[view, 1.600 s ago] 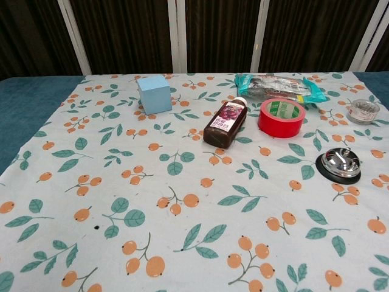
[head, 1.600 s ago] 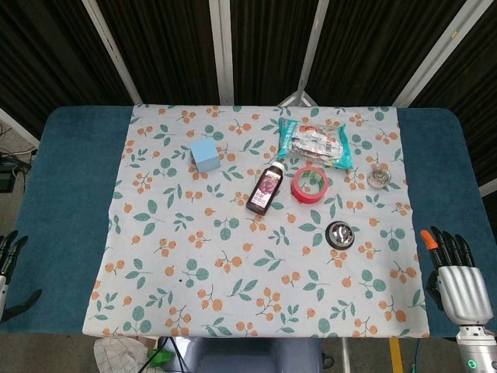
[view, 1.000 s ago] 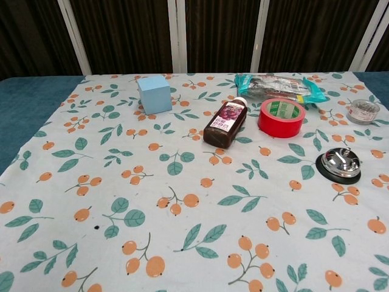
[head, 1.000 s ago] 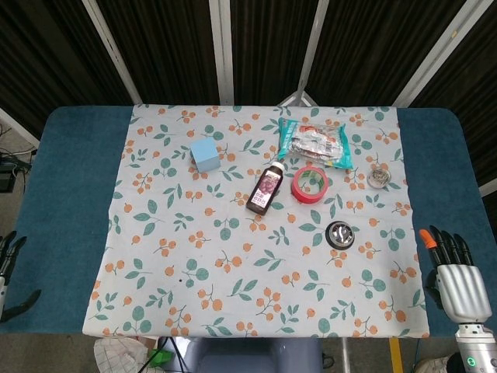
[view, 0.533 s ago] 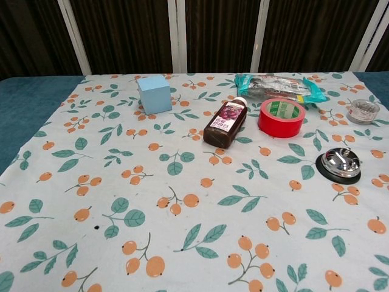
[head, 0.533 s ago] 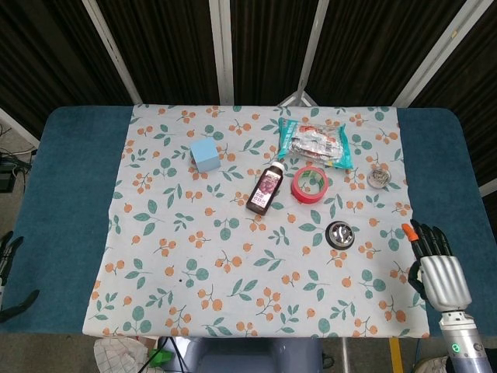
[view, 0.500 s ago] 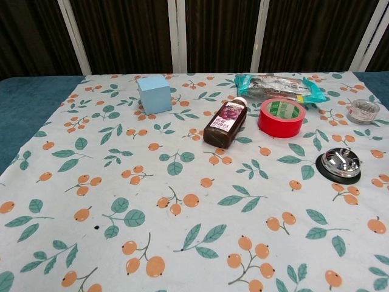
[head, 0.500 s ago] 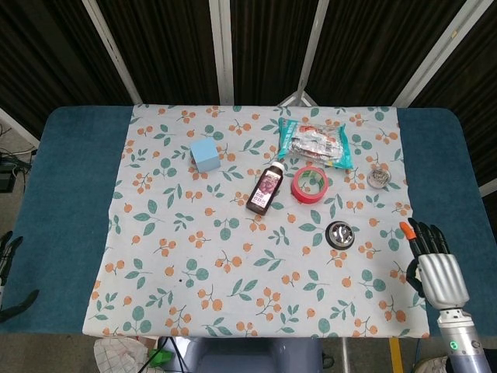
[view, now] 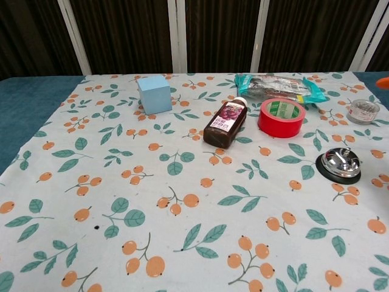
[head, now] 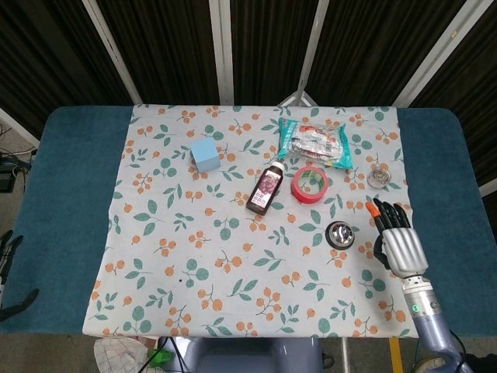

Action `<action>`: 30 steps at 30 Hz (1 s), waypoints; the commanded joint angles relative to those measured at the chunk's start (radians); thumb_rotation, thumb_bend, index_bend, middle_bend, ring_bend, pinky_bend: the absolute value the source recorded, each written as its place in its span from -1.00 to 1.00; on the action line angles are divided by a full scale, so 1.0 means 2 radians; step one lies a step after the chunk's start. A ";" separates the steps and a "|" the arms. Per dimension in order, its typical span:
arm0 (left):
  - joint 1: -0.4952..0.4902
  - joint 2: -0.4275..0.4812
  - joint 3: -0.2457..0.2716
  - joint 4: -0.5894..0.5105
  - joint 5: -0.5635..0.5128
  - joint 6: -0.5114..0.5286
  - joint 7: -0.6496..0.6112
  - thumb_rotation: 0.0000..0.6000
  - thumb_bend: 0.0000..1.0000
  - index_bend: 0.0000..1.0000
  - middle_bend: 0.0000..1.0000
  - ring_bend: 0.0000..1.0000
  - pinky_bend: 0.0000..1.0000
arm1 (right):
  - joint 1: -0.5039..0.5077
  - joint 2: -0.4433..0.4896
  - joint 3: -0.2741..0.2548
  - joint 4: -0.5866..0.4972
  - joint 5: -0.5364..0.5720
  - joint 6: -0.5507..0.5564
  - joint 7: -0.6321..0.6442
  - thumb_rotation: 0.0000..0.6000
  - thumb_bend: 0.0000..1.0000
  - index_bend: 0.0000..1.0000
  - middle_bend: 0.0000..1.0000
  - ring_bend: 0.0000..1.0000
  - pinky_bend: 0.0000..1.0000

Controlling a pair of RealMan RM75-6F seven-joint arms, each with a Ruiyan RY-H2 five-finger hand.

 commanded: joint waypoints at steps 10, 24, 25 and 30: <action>-0.001 -0.004 -0.002 -0.001 -0.003 -0.003 0.011 1.00 -0.41 -0.86 -1.00 -1.00 -0.82 | 0.043 -0.067 0.006 0.082 0.036 -0.066 0.017 1.00 0.91 -0.95 -1.00 -1.00 -1.00; -0.003 -0.005 -0.006 -0.002 -0.010 -0.005 0.013 1.00 -0.41 -0.86 -1.00 -1.00 -0.82 | 0.066 -0.113 0.004 0.133 0.049 -0.090 0.016 1.00 0.91 -0.95 -1.00 -1.00 -1.00; -0.003 -0.005 -0.006 -0.002 -0.010 -0.005 0.014 1.00 -0.41 -0.86 -1.00 -1.00 -0.82 | 0.066 -0.115 0.003 0.135 0.050 -0.090 0.016 1.00 0.91 -0.95 -1.00 -1.00 -1.00; -0.004 -0.006 -0.006 -0.003 -0.012 -0.007 0.015 1.00 -0.41 -0.86 -1.00 -1.00 -0.82 | 0.068 -0.123 -0.002 0.146 0.051 -0.093 0.015 1.00 0.91 -0.95 -1.00 -1.00 -1.00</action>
